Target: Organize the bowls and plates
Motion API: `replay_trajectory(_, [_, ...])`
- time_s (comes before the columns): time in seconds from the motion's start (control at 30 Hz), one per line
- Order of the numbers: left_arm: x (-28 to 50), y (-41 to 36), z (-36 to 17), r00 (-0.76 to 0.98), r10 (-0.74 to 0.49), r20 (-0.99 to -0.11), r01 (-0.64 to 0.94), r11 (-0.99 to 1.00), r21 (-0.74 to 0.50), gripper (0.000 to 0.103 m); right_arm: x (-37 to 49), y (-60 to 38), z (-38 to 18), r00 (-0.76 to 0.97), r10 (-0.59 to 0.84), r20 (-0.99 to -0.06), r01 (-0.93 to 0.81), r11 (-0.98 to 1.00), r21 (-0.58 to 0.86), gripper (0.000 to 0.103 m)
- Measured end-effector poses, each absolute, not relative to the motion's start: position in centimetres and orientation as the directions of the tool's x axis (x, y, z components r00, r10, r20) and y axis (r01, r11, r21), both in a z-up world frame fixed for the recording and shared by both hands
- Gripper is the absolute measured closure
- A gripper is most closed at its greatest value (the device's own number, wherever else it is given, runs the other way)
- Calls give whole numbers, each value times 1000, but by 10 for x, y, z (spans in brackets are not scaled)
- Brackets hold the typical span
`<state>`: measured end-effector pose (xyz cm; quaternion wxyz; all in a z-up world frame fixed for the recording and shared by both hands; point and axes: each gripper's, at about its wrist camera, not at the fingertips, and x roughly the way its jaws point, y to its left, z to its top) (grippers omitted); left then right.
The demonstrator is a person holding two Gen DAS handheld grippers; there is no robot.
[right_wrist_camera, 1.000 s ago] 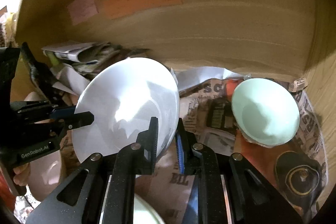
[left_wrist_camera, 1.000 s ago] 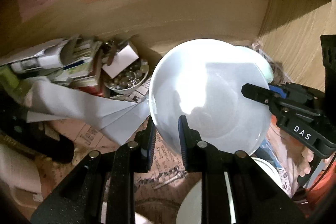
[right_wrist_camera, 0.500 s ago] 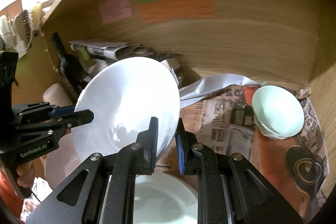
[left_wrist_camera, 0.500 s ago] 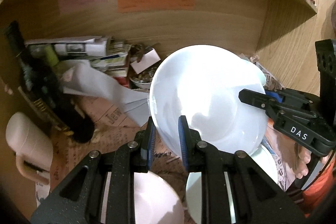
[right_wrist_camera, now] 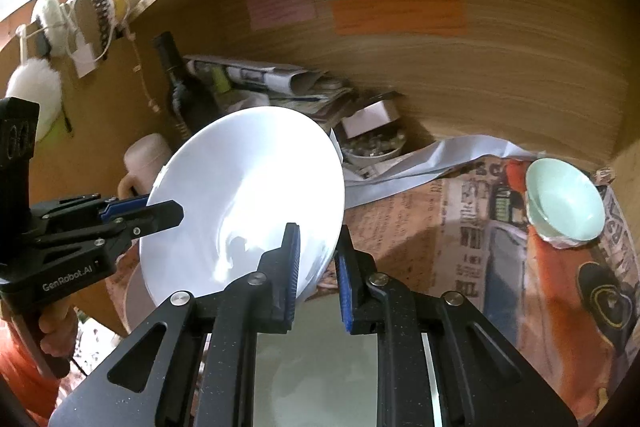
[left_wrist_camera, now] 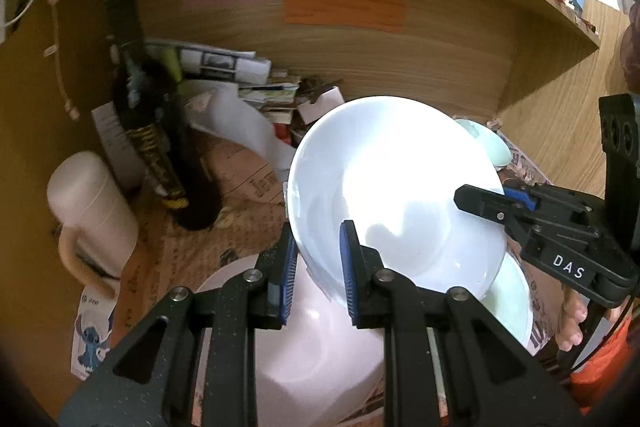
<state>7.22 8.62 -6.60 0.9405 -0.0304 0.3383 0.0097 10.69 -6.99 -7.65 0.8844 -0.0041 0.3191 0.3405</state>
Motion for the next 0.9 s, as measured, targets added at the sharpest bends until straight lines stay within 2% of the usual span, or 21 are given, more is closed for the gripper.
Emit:
replay_trajectory(0.43, [33,117,-79,770,40,-637,-117,990,-79,82,86,-36,-91,493,634,-596,-660,719,219,87])
replay_trajectory(0.9, [18,138,-105,719,80,-691,-188,979,-81,82,79,-9,-117,403,647,-647,-691,679,249,87])
